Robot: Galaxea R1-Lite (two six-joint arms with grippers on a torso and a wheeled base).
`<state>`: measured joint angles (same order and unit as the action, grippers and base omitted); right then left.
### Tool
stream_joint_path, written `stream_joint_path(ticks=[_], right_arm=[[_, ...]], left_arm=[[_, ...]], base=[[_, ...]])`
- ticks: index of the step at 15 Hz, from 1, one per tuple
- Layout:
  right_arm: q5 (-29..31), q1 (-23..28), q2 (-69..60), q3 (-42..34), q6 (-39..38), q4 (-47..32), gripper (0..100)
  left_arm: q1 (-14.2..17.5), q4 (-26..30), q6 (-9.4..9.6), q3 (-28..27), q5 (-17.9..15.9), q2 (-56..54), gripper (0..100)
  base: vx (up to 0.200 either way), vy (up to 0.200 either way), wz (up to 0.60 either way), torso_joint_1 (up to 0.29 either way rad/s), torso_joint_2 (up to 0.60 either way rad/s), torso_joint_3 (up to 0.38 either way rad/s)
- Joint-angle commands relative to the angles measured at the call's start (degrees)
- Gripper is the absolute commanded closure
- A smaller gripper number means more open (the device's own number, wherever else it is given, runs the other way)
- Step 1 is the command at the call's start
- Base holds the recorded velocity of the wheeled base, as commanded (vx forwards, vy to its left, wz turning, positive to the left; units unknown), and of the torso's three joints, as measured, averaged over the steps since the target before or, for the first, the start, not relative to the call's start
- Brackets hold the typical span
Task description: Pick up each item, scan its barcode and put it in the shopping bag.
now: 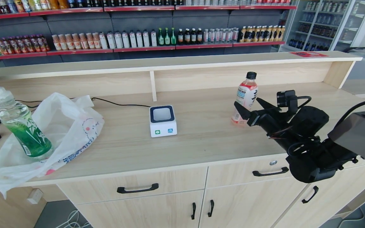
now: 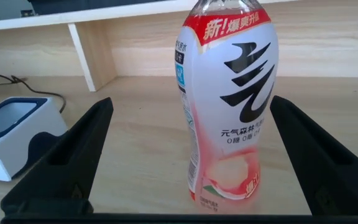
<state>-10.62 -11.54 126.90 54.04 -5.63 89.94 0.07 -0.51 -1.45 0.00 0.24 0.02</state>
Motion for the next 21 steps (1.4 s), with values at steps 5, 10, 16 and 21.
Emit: stream_joint_path(ticks=[5, 10, 16, 21], right_arm=[[-0.1, -0.32, 7.3, 8.36, -0.43, 0.06, 0], [-0.63, -0.23, 10.56, 13.46, -1.49, 0.06, 0], [-0.81, -0.06, 13.19, 17.59, -1.49, 0.06, 0], [-3.44, 0.03, 13.72, 19.44, -1.75, 0.06, 0]], left_arm=[[0.01, -0.02, -0.04, 0.0, 0.02, 0.06, 0], [0.01, -0.1, -0.04, 0.0, 0.02, 0.06, 0], [0.01, -0.19, -0.04, 0.0, 0.02, 0.06, 0], [0.01, -0.28, -0.04, 0.0, 0.02, -0.02, 0]], base=[[0.0, 0.0, 0.0, 0.0, 0.0, 0.0], [0.0, 0.0, 0.0, 0.0, 0.0, 0.0], [0.0, 0.0, 0.0, 0.0, 0.0, 0.0], [0.0, 0.0, 0.0, 0.0, 0.0, 0.0]])
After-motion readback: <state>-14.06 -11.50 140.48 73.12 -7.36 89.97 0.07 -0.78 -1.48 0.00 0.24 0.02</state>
